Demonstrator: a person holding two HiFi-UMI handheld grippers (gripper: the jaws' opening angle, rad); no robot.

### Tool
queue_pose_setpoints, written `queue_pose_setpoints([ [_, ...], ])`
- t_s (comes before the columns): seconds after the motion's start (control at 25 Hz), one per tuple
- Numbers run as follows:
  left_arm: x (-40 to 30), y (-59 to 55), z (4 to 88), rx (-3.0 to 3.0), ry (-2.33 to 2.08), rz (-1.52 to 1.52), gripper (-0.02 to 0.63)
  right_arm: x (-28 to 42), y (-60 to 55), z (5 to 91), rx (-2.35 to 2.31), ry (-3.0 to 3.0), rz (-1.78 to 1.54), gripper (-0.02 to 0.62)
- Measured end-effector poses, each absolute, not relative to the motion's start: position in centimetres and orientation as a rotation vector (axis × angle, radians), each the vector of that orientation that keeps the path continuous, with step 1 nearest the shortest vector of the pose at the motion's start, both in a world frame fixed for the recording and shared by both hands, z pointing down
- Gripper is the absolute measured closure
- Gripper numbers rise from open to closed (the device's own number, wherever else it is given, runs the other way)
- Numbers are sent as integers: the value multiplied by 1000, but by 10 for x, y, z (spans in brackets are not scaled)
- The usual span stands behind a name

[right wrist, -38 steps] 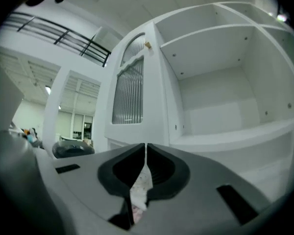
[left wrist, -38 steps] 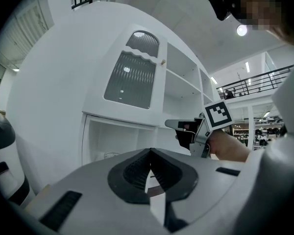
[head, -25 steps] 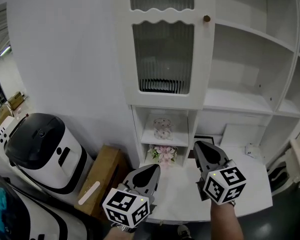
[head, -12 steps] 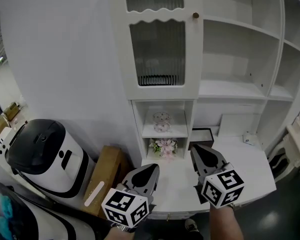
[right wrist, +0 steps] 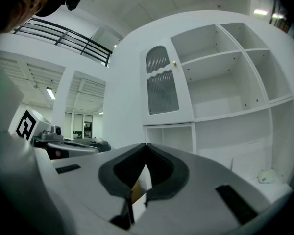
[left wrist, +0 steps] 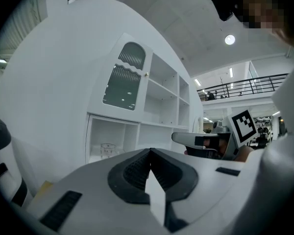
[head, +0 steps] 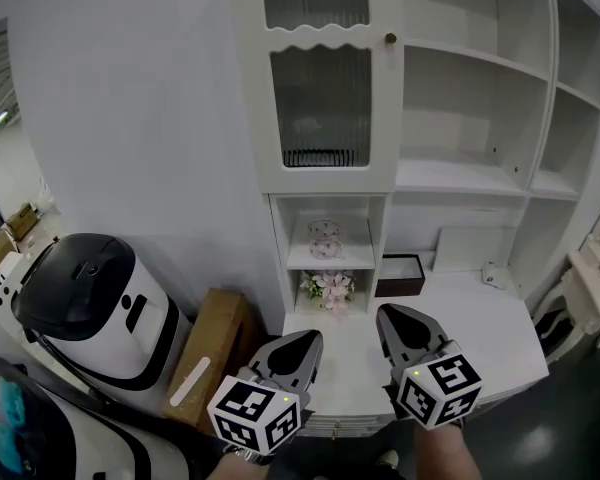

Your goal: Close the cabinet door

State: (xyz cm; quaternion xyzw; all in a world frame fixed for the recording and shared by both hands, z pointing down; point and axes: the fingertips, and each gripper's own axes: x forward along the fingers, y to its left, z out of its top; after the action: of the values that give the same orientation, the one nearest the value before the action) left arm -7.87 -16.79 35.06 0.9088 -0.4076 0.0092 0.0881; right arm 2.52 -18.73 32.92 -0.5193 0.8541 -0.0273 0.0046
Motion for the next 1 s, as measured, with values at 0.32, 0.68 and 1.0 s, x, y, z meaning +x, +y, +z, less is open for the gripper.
queue_pose_setpoints([
  [0.32,-85,-160,352,2690,-1237,12,601,24,-178,333,-1624,2690,-87,591],
  [0.68,-88,-154,351,2689,-1244,5,601,18,-172,330,-1612,2702,-74,591],
  [1.0,-91,-154,350,2686,-1252,0,601,16,-171,328,-1607,2705,-62,591],
])
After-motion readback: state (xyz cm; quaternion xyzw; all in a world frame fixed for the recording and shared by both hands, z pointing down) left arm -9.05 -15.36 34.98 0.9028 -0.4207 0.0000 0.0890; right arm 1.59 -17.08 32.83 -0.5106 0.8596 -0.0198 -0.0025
